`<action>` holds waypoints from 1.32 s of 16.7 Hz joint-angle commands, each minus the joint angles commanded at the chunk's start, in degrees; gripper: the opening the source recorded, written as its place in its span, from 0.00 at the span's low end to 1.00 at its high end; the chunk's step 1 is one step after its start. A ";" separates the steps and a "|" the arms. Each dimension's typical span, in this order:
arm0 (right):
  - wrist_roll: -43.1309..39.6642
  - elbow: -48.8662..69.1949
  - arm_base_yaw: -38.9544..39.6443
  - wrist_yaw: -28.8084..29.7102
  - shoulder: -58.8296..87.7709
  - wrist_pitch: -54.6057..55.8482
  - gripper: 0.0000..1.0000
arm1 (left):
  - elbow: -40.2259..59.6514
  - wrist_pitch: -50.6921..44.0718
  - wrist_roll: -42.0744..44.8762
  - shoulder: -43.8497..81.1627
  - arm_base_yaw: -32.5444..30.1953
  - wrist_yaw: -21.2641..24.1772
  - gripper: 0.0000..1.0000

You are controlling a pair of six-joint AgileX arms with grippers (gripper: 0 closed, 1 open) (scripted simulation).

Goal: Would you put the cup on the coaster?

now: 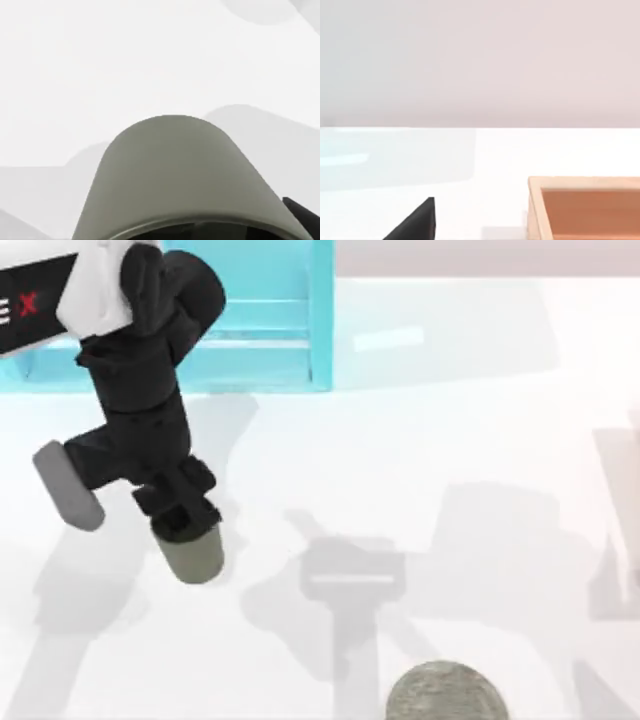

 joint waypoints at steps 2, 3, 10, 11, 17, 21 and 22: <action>0.00 0.00 0.00 0.00 0.00 0.00 1.00 | 3.47 -1.80 12.62 1.77 -6.30 0.16 0.00; 0.00 0.00 0.00 0.00 0.00 0.00 1.00 | 5.18 -2.54 18.68 2.66 -9.40 0.19 0.00; 0.00 0.00 0.00 0.00 0.00 0.00 1.00 | 15.65 -4.41 53.42 8.55 -28.27 -0.79 0.00; 0.00 0.00 0.00 0.00 0.00 0.00 1.00 | 16.87 -4.28 57.18 9.31 -30.46 -1.08 0.00; 0.00 0.00 0.00 0.00 0.00 0.00 1.00 | 22.25 -2.69 72.96 12.91 -40.28 -2.91 0.00; 0.00 0.00 0.00 0.00 0.00 0.00 1.00 | 24.18 -1.93 77.84 14.39 -43.57 -3.71 0.00; 0.00 0.00 0.00 0.00 0.00 0.00 1.00 | 24.39 -1.84 78.33 14.57 -43.93 -3.81 0.00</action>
